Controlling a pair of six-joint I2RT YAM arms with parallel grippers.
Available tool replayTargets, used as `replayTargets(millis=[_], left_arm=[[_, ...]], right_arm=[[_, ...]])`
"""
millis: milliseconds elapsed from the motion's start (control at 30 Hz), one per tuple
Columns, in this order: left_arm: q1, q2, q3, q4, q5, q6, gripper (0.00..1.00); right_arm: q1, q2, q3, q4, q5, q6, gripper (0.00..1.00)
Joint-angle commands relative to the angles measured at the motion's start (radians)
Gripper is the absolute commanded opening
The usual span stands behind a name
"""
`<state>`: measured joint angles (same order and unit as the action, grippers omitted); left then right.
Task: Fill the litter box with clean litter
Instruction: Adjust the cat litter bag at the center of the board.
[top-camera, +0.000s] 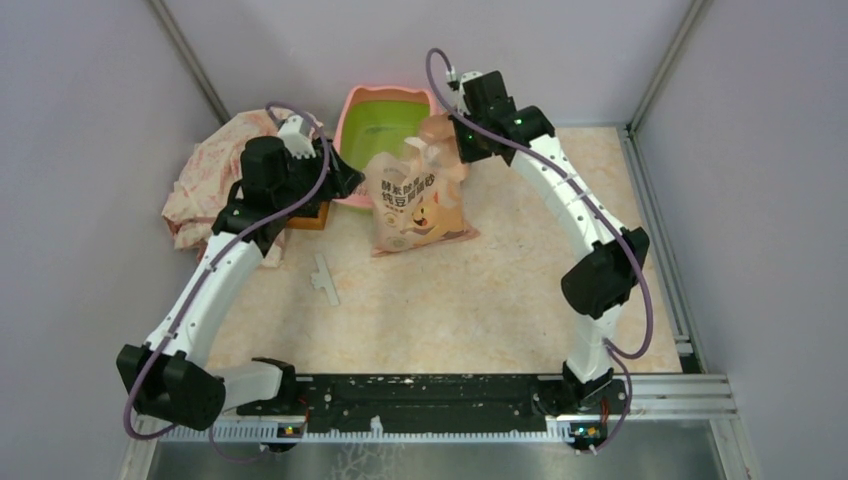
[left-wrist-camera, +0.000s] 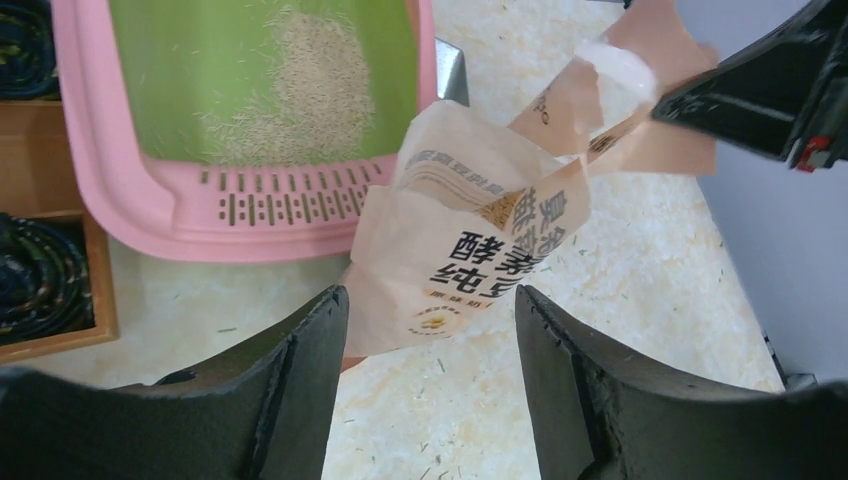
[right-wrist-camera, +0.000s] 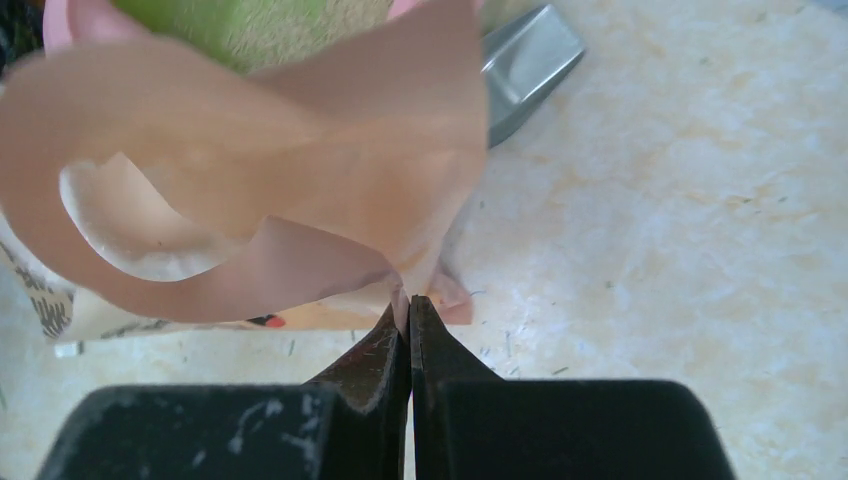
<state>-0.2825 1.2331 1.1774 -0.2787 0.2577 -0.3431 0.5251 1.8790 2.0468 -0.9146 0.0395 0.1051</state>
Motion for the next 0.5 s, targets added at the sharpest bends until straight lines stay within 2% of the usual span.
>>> replayTargets(millis=[0,133,300,367,467], left_arm=[[0.034,-0.024,-0.022,-0.046,0.005,0.015,0.68],[0.057,-0.024,-0.062,-0.039,0.011,0.009,0.68],[0.066,-0.038,-0.124,0.014,0.037,0.011,0.63],[0.066,-0.046,-0.154,0.055,0.061,0.015,0.55],[0.066,-0.038,-0.193,0.137,0.120,0.035,0.38]], right_arm=[[-0.011,0.017,0.134,0.032,0.153,-0.024,0.00],[-0.026,0.089,0.225,0.024,0.258,-0.041,0.00],[-0.044,0.153,0.247,0.037,0.256,-0.038,0.00],[-0.048,0.157,0.225,0.048,0.254,-0.032,0.00],[-0.054,0.138,0.172,0.082,0.226,-0.013,0.00]])
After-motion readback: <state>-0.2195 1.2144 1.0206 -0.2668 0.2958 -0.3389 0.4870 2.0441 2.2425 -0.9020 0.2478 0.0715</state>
